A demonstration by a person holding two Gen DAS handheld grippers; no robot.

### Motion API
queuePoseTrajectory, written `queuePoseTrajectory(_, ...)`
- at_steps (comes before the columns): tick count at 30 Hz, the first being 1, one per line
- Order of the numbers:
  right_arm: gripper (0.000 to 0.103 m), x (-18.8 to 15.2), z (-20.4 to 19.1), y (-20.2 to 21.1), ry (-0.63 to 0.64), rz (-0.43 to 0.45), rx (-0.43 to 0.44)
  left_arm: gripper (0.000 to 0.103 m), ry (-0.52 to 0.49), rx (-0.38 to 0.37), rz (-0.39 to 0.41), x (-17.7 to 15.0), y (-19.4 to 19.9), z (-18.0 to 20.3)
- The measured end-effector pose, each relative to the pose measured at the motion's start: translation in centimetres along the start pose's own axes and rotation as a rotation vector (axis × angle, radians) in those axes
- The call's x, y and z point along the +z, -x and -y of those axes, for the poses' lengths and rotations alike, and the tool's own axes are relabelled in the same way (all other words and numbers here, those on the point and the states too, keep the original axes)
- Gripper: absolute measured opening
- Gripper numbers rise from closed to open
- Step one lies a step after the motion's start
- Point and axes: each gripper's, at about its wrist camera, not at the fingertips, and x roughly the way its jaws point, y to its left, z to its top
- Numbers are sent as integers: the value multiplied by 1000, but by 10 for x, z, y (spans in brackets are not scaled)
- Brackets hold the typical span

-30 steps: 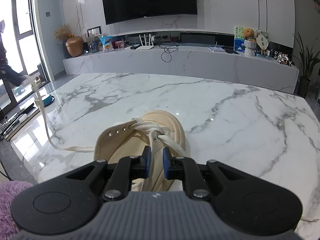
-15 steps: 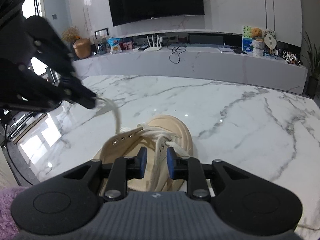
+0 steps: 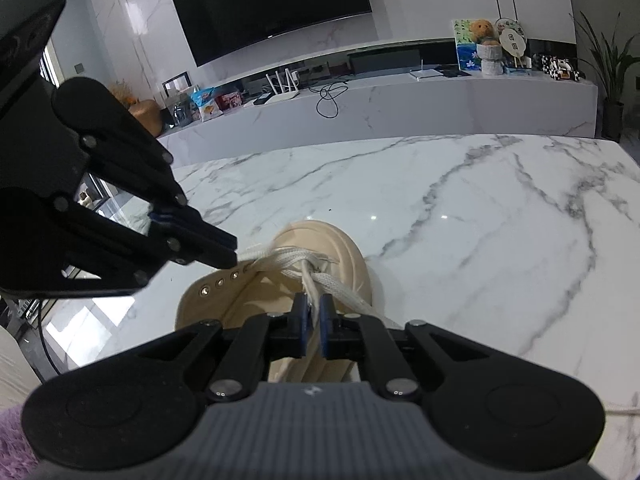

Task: Lace up shoes with both hands
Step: 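Bring the lace tip in the left gripper to the next eyelet while the right gripper holds the sneaker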

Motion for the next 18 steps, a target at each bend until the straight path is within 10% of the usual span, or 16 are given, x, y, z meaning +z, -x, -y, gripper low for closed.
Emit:
queuePoseTrajectory(6, 8, 0, -1, 0, -4, 2, -1, 42, 99, 19, 19, 0, -1, -9)
queuePoseTrajectory(18, 7, -2, 3, 2, -32, 15, -7, 6, 195, -18, -34, -4, -17, -23)
